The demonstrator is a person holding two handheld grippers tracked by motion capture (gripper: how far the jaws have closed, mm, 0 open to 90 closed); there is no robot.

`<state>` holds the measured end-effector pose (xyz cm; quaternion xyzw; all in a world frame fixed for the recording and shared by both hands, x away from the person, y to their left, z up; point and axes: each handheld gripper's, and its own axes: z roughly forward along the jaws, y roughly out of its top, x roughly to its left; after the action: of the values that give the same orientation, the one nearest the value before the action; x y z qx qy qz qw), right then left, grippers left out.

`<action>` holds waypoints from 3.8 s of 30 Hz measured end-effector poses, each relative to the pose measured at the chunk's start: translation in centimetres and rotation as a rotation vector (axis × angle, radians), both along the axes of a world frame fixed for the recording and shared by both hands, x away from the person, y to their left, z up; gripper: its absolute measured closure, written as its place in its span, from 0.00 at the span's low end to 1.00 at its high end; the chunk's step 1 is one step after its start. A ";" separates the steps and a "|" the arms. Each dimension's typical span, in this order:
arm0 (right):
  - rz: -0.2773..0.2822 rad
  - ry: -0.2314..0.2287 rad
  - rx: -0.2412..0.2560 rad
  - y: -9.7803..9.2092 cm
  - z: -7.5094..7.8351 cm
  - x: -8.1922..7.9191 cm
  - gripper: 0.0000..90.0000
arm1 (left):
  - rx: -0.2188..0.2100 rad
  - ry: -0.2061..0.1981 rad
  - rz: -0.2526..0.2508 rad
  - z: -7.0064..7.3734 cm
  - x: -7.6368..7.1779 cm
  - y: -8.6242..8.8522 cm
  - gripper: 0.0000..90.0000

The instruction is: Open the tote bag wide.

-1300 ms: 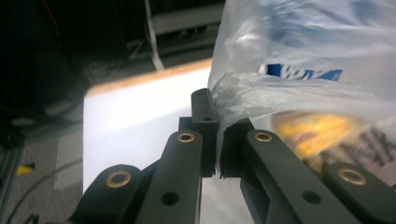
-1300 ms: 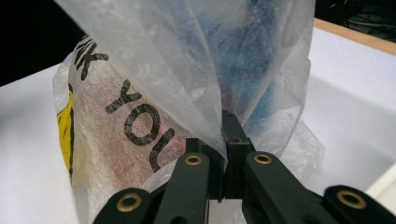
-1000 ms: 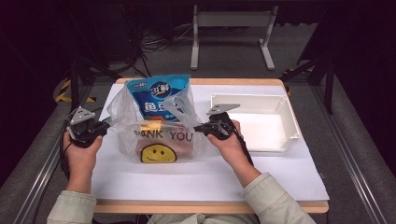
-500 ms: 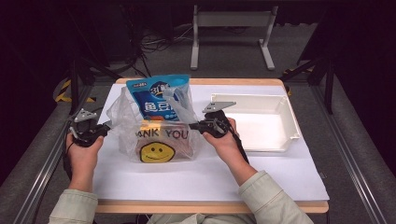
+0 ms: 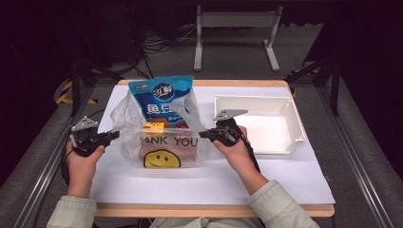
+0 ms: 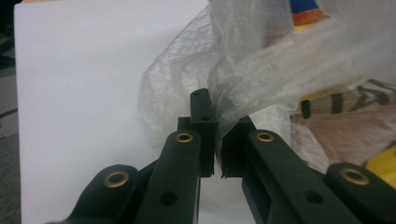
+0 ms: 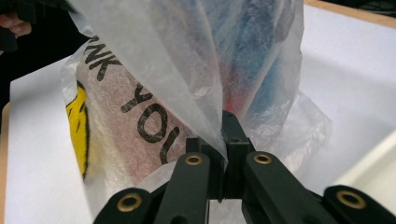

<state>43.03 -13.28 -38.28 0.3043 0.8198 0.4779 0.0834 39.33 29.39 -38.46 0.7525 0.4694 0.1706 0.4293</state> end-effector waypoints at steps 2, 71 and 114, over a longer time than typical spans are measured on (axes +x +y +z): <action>0.001 0.010 -0.004 -0.3 -0.3 -0.3 1.00 | 0.011 0.009 -0.021 0.0 -0.2 -0.2 0.96; 0.071 0.185 -0.162 -0.9 -5.2 -2.7 1.00 | -0.010 0.086 -0.226 -1.9 -2.7 -0.5 0.53; 0.067 0.166 -0.142 -1.0 -5.1 -2.8 0.99 | 0.164 0.189 0.017 -5.1 1.8 -2.3 1.00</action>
<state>40.28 -14.23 -43.37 0.3087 0.8654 0.3942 0.0207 41.11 27.11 -43.60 0.7938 0.4984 0.1404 0.3188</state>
